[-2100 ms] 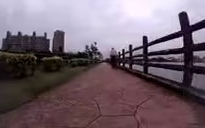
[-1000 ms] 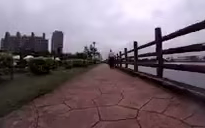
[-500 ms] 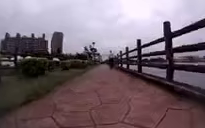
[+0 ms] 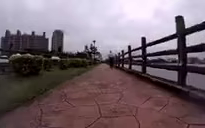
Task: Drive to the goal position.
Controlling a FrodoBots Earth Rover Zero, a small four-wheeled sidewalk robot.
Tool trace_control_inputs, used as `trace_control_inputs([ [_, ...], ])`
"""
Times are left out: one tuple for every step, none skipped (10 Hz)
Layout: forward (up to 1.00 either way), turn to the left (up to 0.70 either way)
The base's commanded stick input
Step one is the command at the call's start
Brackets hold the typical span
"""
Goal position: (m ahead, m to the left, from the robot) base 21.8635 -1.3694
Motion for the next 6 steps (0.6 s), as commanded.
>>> trace_control_inputs([
  [1.00,0.00],
  [1.00,0.00],
  [1.00,0.00],
  [1.00,0.00],
  [1.00,0.00],
  [1.00,0.00],
])
